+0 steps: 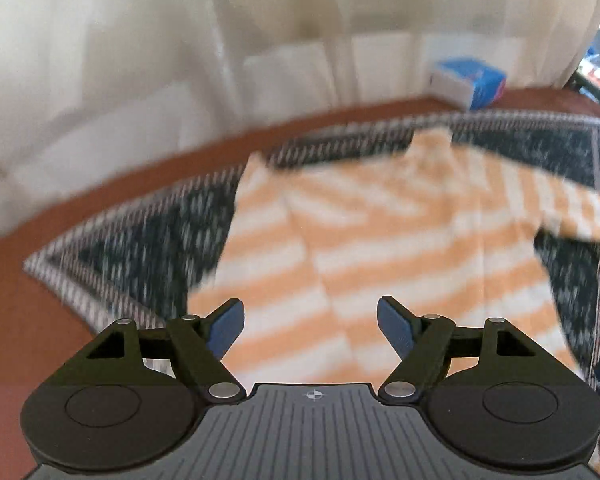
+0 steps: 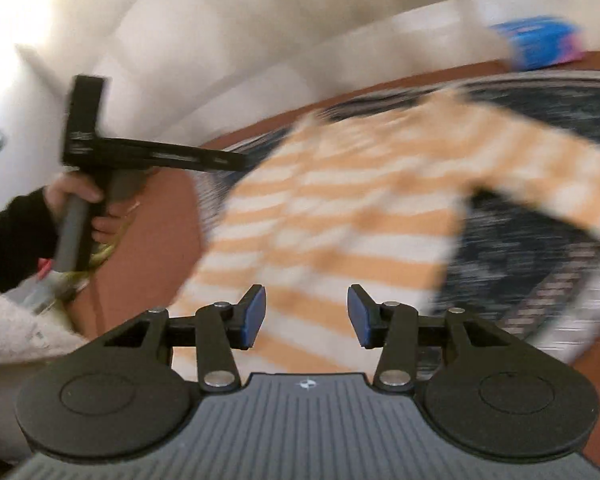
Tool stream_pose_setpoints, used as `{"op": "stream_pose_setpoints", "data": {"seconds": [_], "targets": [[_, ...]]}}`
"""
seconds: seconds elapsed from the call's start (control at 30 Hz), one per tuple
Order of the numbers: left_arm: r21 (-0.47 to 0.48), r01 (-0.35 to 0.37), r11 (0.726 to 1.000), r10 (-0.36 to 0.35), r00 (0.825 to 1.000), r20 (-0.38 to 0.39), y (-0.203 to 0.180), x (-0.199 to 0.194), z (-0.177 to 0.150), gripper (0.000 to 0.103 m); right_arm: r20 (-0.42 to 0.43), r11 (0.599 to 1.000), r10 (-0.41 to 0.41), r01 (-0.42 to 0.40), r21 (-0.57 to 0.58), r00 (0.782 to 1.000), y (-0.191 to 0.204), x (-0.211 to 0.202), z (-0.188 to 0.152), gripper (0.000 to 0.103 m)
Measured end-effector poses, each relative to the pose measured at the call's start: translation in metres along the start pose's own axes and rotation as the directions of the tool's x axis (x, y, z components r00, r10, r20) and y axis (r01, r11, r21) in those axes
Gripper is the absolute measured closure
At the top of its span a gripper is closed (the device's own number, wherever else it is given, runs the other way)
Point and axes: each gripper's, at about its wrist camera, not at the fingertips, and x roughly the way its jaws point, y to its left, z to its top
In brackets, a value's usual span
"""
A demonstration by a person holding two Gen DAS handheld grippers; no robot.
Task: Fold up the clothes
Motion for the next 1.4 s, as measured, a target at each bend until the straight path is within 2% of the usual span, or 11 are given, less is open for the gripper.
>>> {"op": "stream_pose_setpoints", "data": {"seconds": [0.23, 0.4, 0.57, 0.6, 0.63, 0.83, 1.07, 1.13, 1.23, 1.3, 1.4], "targets": [[0.0, 0.066, 0.998, -0.066, 0.998, -0.002, 0.003, 0.005, -0.027, 0.021, -0.155, 0.992, 0.12, -0.124, -0.02, 0.981, 0.058, 0.064, -0.025, 0.053], [0.056, 0.117, 0.992, -0.12, 0.992, 0.047, 0.024, 0.0, -0.04, 0.02, -0.199, 0.999, 0.011, -0.02, -0.047, 0.98, 0.083, 0.099, -0.041, 0.055], [0.115, 0.144, 0.983, -0.152, 0.986, 0.073, 0.07, -0.019, -0.076, 0.02, -0.204, 0.995, -0.103, 0.1, -0.024, 0.974, 0.097, 0.114, -0.05, 0.063], [0.124, 0.144, 0.982, -0.153, 0.986, 0.069, 0.08, -0.022, -0.084, 0.02, -0.205, 0.992, -0.125, 0.124, -0.019, 0.971, 0.099, 0.117, -0.052, 0.071], [0.133, 0.144, 0.981, -0.153, 0.986, 0.066, 0.09, -0.025, -0.092, 0.02, -0.209, 0.989, -0.145, 0.145, -0.015, 0.967, 0.102, 0.12, -0.052, 0.097], [0.099, 0.207, 0.973, -0.214, 0.974, 0.07, 0.14, -0.053, -0.133, 0.02, -0.108, 0.991, -0.121, 0.126, 0.042, 0.987, 0.137, 0.109, -0.012, 0.1], [0.11, 0.324, 0.94, -0.34, 0.92, 0.197, 0.133, -0.107, -0.14, 0.016, -0.083, 0.999, -0.028, 0.03, 0.02, 0.996, 0.161, 0.135, 0.055, 0.1], [0.148, 0.296, 0.944, -0.322, 0.923, 0.209, 0.118, -0.109, -0.139, 0.016, -0.094, 1.0, 0.002, -0.001, 0.009, 0.996, 0.165, 0.145, 0.069, 0.1], [0.166, 0.155, 0.974, -0.192, 0.954, 0.232, 0.096, -0.098, -0.134, 0.016, -0.105, 0.997, 0.049, -0.054, -0.046, 0.993, 0.173, 0.157, 0.084, 0.1], [0.152, 0.077, 0.985, -0.113, 0.963, 0.244, 0.09, -0.089, -0.129, 0.016, -0.11, 0.993, 0.073, -0.082, -0.079, 0.991, 0.178, 0.16, 0.091, 0.1], [0.129, 0.071, 0.989, -0.1, 0.965, 0.241, 0.089, -0.081, -0.119, 0.016, -0.128, 0.987, 0.098, -0.112, -0.111, 0.987, 0.179, 0.158, 0.095, 0.1]]}}
